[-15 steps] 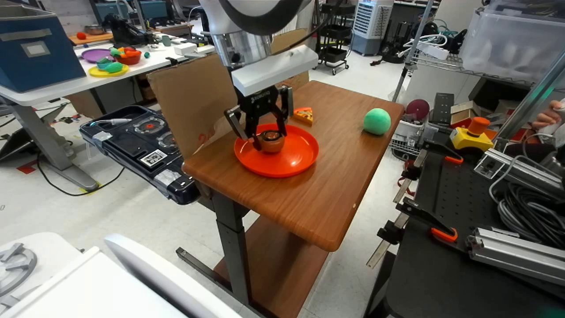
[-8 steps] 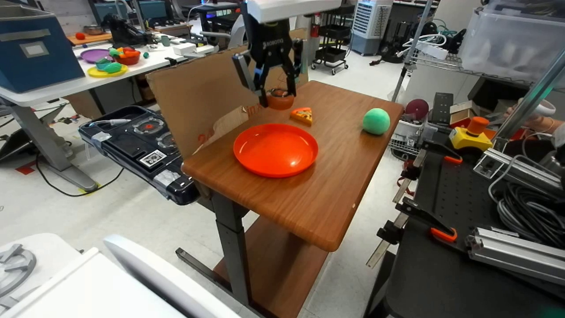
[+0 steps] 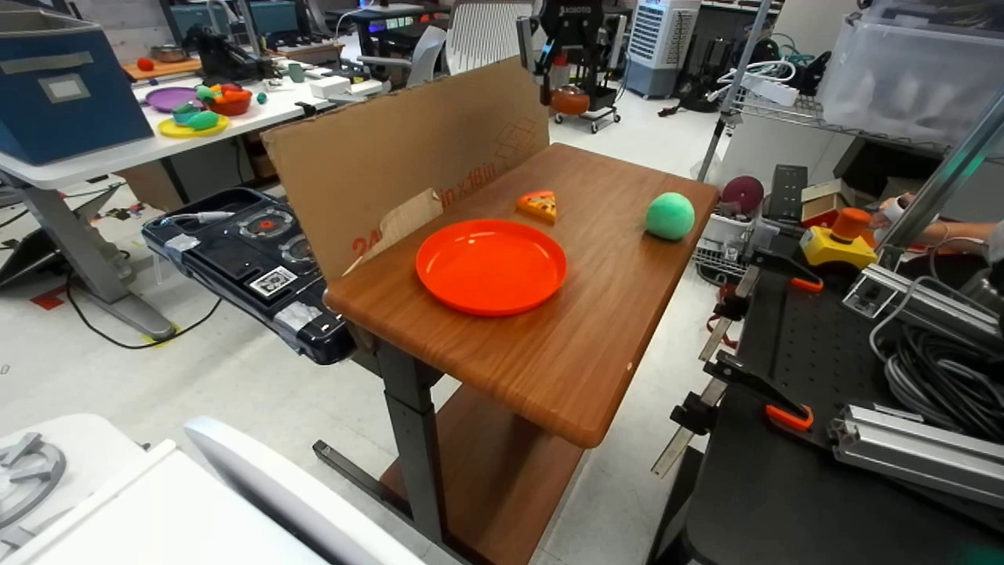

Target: Remove the donut from the orange plate

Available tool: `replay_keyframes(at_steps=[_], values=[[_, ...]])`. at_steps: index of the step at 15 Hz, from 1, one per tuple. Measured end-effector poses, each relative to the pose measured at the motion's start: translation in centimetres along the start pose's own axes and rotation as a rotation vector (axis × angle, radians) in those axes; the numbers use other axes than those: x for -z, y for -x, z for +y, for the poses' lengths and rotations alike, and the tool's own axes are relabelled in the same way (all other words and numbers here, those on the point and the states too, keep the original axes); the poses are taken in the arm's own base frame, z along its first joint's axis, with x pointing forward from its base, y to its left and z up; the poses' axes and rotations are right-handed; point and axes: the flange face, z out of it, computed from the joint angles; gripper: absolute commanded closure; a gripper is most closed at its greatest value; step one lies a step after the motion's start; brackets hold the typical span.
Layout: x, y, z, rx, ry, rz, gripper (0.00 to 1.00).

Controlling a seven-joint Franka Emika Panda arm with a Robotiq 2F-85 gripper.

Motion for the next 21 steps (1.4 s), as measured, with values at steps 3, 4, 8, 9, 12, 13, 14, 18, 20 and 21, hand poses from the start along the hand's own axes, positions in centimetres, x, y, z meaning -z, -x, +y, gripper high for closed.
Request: replay_keyframes(at_steps=[3,4,8,9,12,13,14,18,20,21], values=[[-0.8,-3.7,4.5,-0.106,-0.016,-0.02,0.58],[-1.2,-4.6,5.4,-0.133,-0.017,-0.025,0.58],[-4.3,-6.7,6.5,-0.221,0.002,-0.046,0.58],[-5.3,-7.1,6.5,-0.239,0.012,-0.05,0.58],[-8.4,-7.9,6.1,-0.286,0.04,-0.064,0.58],[-9.4,-8.1,5.9,-0.3,0.049,-0.068,0.58],[-10.3,-8.3,5.7,-0.312,0.058,-0.071,0.58],[-13.4,-8.9,5.0,-0.357,0.087,-0.076,0.08],[-14.1,-9.1,4.6,-0.373,0.095,-0.079,0.02],[-14.0,-9.2,4.4,-0.375,0.094,-0.078,0.0]])
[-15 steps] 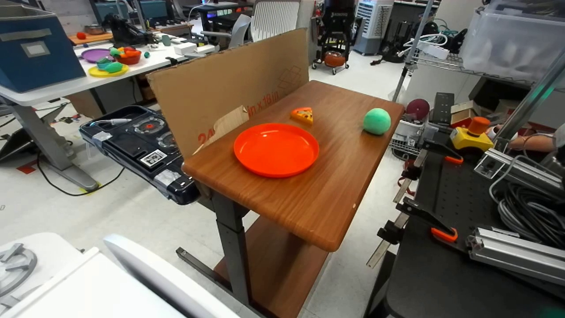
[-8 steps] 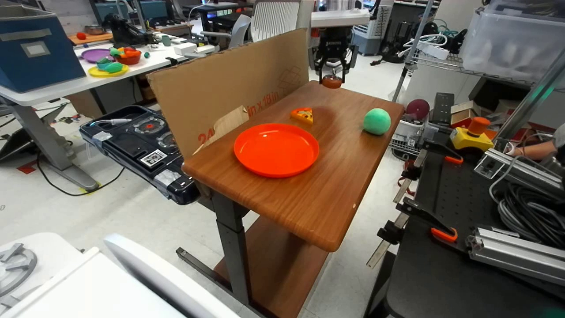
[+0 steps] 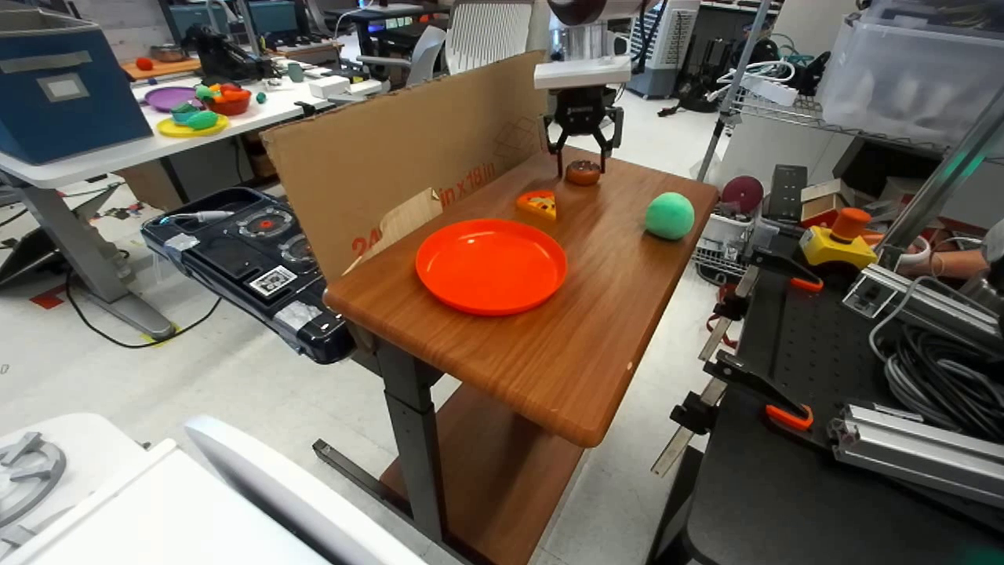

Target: Remove the donut from the orange plate

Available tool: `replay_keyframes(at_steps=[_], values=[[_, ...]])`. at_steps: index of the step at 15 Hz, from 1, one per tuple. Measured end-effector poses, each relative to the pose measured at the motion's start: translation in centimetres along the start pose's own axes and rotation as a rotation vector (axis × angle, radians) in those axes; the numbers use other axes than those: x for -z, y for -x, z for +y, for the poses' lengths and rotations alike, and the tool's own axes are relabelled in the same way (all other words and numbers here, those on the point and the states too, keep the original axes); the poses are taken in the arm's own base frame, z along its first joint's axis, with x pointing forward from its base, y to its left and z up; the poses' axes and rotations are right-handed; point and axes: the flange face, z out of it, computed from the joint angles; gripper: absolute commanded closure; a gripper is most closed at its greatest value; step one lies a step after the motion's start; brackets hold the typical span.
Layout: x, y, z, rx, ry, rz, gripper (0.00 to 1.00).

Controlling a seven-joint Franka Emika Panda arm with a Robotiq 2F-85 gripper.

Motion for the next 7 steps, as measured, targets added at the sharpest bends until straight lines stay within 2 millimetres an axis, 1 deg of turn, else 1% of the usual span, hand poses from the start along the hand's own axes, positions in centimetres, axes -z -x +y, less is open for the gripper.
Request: replay_keyframes(at_steps=[2,4,5,7], values=[[0.6,0.5,-0.6,0.009,-0.01,0.005,0.0],[1.9,1.7,-1.3,0.04,-0.025,0.008,0.0],[2.6,3.1,-1.5,0.072,-0.023,-0.006,0.0],[4.0,6.5,-1.1,0.135,0.015,-0.063,0.0]])
